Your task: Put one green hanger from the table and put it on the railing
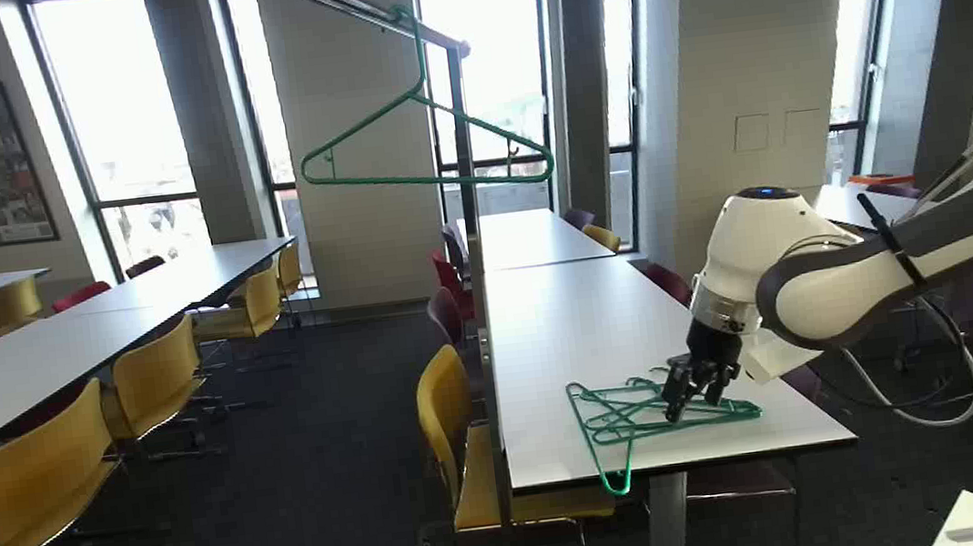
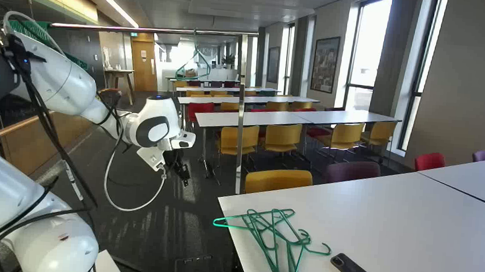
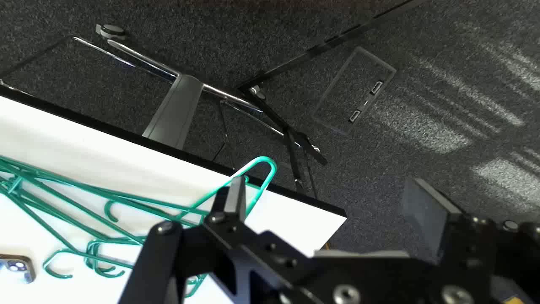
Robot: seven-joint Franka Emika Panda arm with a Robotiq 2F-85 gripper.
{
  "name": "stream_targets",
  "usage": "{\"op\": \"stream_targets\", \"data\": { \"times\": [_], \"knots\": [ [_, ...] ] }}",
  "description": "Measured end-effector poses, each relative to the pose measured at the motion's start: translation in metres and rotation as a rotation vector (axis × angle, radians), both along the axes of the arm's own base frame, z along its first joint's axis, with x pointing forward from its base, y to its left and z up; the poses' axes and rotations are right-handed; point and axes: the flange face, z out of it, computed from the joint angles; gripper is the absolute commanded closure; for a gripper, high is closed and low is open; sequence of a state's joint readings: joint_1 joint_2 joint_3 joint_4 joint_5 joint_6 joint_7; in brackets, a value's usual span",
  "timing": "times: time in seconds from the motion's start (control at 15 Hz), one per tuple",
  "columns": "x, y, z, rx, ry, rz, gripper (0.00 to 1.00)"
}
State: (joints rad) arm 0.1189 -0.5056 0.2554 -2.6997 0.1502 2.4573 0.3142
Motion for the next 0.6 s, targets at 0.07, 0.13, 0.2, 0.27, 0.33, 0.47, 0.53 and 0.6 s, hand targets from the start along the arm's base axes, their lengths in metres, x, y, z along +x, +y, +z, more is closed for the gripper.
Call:
{"op": "stream_targets", "data": {
  "times": [0.07,0.13,0.2,0.27,0.33,0.47,0.53,0.6],
  "knots": [
    [0.000,0.000,0.000,0.000,0.001,0.000,0.00],
    [0.000,0.000,0.000,0.000,0.001,0.000,0.00],
    [0.000,0.000,0.000,-0.001,0.001,0.000,0.00],
    [0.000,0.000,-0.001,-0.004,0.001,0.003,0.00],
    [0.001,-0.001,-0.002,-0.004,0.004,0.001,0.00],
    [0.003,-0.005,-0.005,-0.002,0.015,-0.005,0.00],
    [0.005,-0.009,-0.007,0.001,0.021,-0.009,0.00],
    [0.007,-0.015,-0.009,0.004,0.027,-0.007,0.00]
  ]
}}
